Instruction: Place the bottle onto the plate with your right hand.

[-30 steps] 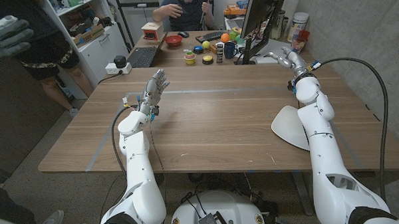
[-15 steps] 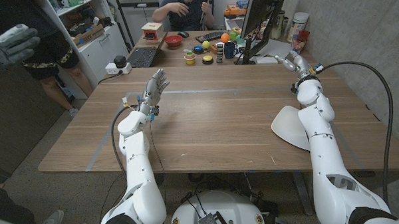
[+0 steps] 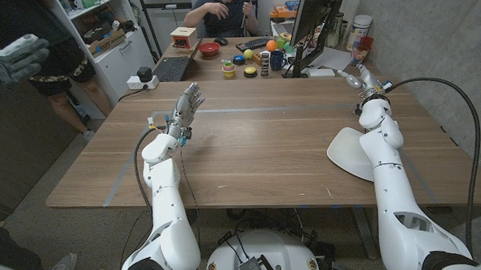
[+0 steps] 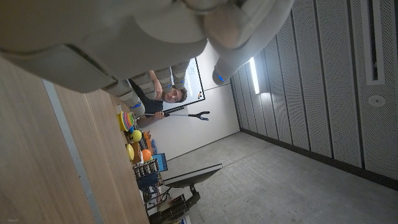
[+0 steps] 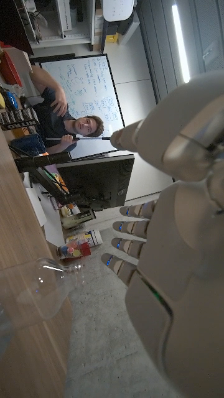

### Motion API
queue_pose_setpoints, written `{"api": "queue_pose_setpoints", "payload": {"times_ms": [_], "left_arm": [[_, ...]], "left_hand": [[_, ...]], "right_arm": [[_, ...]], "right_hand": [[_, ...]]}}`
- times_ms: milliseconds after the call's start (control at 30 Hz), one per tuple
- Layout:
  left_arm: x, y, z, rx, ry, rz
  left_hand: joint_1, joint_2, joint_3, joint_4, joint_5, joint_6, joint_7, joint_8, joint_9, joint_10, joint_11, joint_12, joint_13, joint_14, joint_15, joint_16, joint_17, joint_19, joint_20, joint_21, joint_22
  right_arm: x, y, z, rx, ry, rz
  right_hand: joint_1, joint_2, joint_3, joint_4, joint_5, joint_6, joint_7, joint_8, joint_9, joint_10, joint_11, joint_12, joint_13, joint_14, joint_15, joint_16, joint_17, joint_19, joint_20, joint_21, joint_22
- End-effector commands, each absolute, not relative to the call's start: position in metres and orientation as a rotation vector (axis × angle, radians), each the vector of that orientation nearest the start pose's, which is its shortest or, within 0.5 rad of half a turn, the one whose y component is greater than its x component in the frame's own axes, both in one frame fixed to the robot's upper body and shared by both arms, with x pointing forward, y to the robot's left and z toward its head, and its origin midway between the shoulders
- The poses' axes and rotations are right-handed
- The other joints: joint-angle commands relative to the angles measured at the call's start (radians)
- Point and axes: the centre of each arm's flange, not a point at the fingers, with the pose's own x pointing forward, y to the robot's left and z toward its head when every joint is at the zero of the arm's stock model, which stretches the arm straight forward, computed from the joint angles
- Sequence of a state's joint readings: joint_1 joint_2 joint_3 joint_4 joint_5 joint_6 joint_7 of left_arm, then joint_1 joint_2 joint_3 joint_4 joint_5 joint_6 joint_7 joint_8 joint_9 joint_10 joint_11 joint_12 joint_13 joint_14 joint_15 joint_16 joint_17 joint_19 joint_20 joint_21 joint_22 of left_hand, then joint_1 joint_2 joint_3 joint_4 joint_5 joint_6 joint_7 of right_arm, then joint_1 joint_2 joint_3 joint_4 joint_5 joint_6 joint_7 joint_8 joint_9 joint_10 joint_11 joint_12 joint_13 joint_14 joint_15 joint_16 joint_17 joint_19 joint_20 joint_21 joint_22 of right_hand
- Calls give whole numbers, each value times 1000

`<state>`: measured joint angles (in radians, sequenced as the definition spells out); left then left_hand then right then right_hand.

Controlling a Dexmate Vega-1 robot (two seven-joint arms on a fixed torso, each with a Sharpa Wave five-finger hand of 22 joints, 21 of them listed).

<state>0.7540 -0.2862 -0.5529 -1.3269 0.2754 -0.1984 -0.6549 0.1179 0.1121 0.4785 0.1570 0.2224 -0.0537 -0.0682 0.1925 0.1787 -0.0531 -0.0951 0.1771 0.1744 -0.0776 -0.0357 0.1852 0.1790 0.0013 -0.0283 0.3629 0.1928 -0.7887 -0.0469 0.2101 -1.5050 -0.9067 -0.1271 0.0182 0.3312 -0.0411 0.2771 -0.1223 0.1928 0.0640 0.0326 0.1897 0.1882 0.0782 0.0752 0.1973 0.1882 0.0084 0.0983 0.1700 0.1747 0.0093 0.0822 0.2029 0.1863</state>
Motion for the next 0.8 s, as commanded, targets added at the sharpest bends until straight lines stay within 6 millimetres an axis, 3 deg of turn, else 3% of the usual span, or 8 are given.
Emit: {"api": "queue_pose_setpoints", "payload": {"times_ms": [33, 800], "left_arm": [[651, 284, -9, -5, -652, -215], [654, 281, -2, 8, -654, -218]], "left_hand": [[-6, 12, -4, 0, 7, -5, -6, 3, 5, -5, -5, 6, 5, -8, -27, 4, 5, -3, -14, -2, 2], [-7, 10, -6, -1, 9, -1, -7, 5, 5, -1, -5, 8, 5, -4, -28, 5, 4, 4, -12, 0, 2]], "right_arm": [[629, -379, 60, -780, -413, -610], [641, -403, 34, -684, -297, -756]], "right_hand": [[4, -8, -6, 1, 10, 1, -5, 6, 5, -9, -5, 5, 5, -18, 6, -2, 2, -16, 2, -6, 2], [26, -10, -16, -6, 18, -74, 29, -9, 6, -112, 32, -12, 7, -78, 25, 1, 2, -25, 7, -2, 2]]}}
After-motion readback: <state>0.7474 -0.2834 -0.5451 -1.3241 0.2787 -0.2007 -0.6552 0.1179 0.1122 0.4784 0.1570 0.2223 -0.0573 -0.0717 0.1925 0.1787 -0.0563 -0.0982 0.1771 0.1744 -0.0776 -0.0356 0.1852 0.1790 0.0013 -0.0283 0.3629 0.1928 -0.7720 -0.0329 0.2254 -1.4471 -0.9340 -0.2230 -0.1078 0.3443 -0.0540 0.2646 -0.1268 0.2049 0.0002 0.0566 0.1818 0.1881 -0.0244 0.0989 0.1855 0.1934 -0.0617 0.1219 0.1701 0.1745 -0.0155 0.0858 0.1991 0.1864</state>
